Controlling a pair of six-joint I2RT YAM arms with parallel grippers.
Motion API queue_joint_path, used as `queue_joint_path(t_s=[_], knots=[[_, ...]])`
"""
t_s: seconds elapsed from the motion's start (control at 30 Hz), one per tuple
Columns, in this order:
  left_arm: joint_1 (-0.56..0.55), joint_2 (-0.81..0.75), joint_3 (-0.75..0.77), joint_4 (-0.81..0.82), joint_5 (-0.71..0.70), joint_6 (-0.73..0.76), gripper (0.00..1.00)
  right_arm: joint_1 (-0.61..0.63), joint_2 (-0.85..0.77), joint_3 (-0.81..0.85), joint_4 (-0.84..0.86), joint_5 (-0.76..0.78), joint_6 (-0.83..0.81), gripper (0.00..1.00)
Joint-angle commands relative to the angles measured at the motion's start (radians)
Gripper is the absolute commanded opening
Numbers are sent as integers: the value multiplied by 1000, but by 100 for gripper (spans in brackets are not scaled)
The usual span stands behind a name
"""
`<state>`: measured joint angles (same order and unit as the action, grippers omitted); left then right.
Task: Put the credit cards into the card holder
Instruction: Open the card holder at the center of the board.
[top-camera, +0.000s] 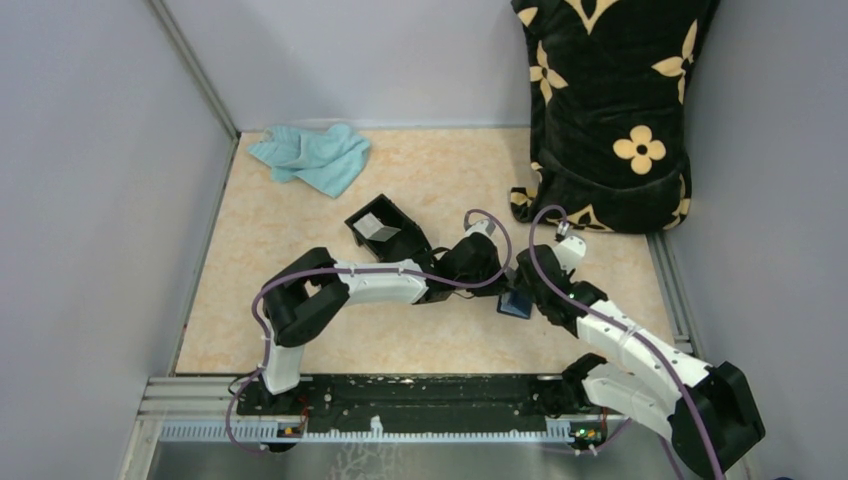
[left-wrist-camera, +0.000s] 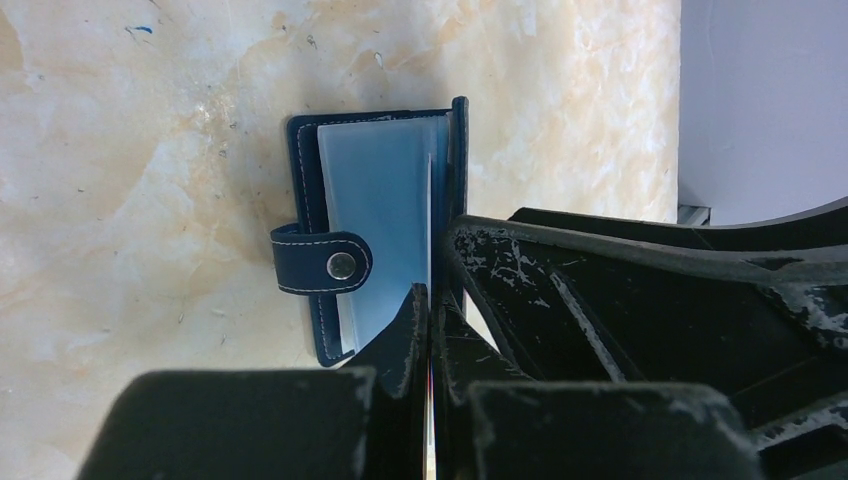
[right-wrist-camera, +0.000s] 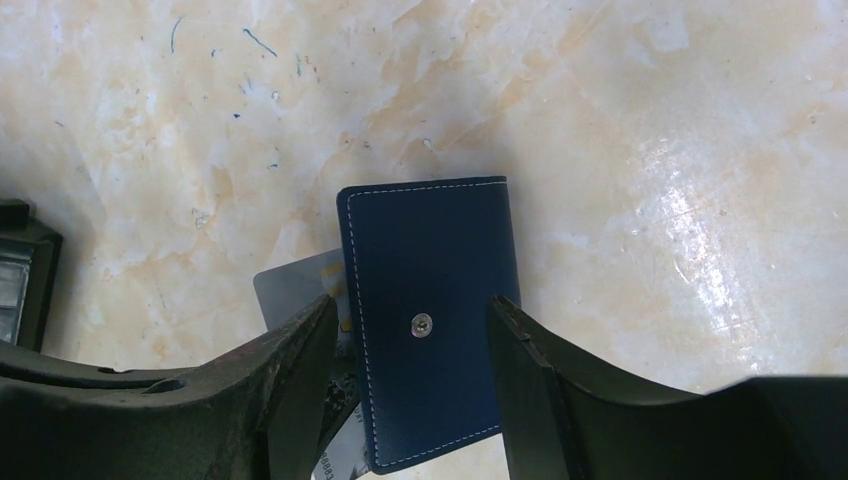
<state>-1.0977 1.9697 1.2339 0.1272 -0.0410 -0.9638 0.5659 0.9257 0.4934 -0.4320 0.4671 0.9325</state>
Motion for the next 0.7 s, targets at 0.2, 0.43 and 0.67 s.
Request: queue_joint_path(t_s=[0.2,0.43,0.67], knots=[[-11,16,19,51,21,-11,0,-12,30,7,45,11,-24,57],[-13,10,10,76,33,-19,0,-12,48,2,20,15,-28,56],[-13,8,1,95,41,-27,0,-15,67,-5,-8,27,-34,51]])
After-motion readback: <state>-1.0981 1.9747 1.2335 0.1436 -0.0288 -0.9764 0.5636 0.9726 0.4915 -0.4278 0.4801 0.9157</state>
